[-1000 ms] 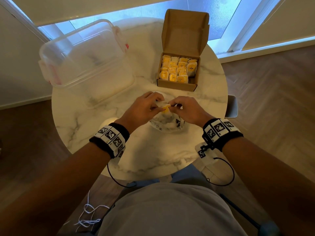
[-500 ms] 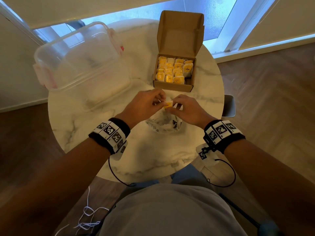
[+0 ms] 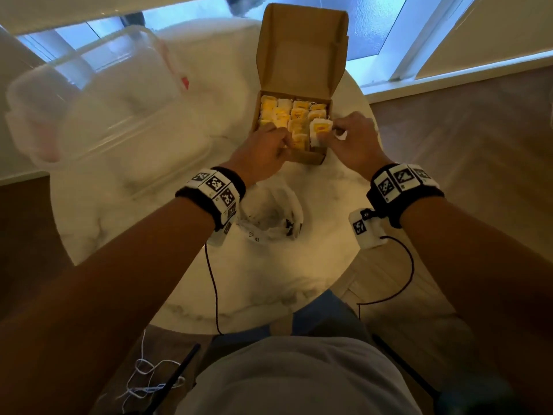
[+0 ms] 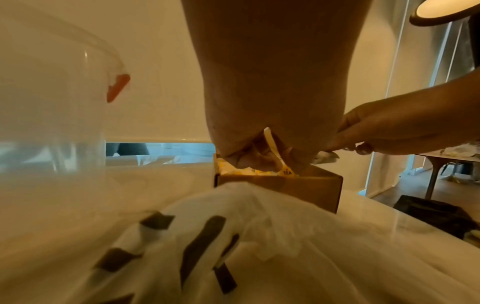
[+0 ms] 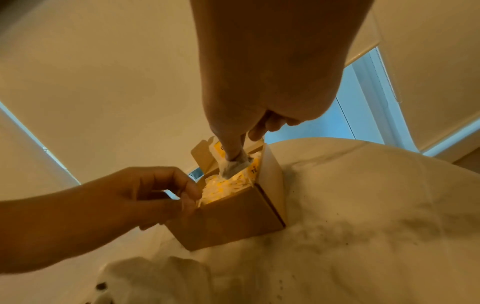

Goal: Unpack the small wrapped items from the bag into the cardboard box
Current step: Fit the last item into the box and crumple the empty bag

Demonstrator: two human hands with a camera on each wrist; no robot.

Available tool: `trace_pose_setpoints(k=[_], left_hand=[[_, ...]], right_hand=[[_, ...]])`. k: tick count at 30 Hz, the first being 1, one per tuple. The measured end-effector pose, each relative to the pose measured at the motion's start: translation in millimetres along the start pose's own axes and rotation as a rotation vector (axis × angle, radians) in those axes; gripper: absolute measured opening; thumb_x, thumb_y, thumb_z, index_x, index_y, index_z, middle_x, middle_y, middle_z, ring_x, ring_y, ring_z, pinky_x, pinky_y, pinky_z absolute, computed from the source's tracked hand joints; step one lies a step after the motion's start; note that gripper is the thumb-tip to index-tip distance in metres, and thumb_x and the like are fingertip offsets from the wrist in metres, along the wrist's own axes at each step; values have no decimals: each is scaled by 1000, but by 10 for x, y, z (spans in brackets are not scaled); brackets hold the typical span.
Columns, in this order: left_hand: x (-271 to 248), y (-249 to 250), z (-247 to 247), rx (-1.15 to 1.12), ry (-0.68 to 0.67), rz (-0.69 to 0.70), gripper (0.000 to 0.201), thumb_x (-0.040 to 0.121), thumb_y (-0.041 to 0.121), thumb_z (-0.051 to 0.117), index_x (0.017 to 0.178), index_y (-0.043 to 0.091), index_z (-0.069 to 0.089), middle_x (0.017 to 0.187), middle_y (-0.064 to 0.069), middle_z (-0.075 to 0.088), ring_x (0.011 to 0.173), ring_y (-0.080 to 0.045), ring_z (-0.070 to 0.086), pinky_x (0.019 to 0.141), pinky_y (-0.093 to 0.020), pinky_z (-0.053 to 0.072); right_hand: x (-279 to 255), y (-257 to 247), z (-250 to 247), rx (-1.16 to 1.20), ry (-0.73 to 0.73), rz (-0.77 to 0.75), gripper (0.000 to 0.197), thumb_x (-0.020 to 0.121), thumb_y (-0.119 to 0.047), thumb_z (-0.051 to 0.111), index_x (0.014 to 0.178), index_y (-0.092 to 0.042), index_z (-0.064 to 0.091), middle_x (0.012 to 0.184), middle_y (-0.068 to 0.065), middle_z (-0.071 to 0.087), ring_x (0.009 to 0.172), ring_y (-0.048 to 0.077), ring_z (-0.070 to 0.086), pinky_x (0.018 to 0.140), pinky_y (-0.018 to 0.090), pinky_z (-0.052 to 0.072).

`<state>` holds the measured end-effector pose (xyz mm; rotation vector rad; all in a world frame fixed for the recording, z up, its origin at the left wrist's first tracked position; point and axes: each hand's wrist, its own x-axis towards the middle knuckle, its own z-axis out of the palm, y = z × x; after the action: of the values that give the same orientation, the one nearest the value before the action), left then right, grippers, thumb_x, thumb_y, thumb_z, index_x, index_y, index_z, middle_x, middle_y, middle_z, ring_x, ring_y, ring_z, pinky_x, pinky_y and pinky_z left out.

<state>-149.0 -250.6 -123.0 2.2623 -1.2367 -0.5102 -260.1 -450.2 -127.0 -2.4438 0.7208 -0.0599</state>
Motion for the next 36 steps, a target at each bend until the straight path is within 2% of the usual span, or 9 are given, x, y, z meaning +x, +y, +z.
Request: trace_pose_setpoints(k=[3,6,9,17,22,26,29,32,36], left_hand=[[33,-48,121,21,3,-15,16,92,21,61,107,15,65,113,-8,56,99,-22,56,88,-33,50],[44,-69,159,13,31,-17,16,93,20,59,107,14,65,114,-9,54,96,-24,58,83,-35,51],[36,-128,176,10,55,22,17,91,15,59,107,13,66,111,-10,55,91,-27,59,79,-40,53],[24,-173,186,-12,97,47,18,91,5,60,106,10,69,108,-11,55,89,-22,59,76,-25,47],[-1,-189,161,-38,83,79,18,92,7,59,108,11,67,110,-11,55,92,-23,59,79,-36,54],[-90,-205,74,-83,125,108,16,93,9,59,108,10,66,113,-8,56,91,-17,60,78,-24,52],[-222,-225,-49,-89,152,85,17,94,12,60,110,12,66,112,-5,55,89,-13,58,79,-24,50],[-421,-281,-159,-51,203,68,17,93,16,62,110,14,66,110,-3,55,91,-14,56,81,-21,44],[-763,-446,-191,9,232,-67,30,90,31,66,119,21,62,120,-2,55,106,-23,56,92,-40,49]], right_hand=[[192,21,29,-130,-64,89,50,78,-67,51,100,-28,71,112,11,56,114,38,50,93,42,40],[305,41,102,-270,-153,88,46,78,-70,43,93,-33,66,119,11,53,116,39,43,92,45,34],[340,49,177,-287,-105,89,36,82,-59,56,104,-33,67,125,11,47,116,39,40,95,45,33],[365,-5,227,-218,58,41,26,81,-43,65,105,-32,61,117,6,45,113,35,40,95,44,31],[282,-56,190,-154,73,24,31,80,-41,66,107,-28,59,117,7,47,112,34,41,93,44,32],[144,-113,114,-113,98,-24,28,82,-43,67,106,-29,62,116,5,51,113,32,42,91,42,32],[-18,-181,101,-52,110,-76,21,83,-39,68,101,-28,63,112,4,53,110,30,45,86,36,29],[-223,-282,156,32,116,-185,16,84,-30,67,98,-24,62,106,2,56,103,26,53,86,40,43],[-619,-451,301,149,41,-296,7,90,-21,65,96,-19,61,97,0,55,84,16,55,75,39,52]])
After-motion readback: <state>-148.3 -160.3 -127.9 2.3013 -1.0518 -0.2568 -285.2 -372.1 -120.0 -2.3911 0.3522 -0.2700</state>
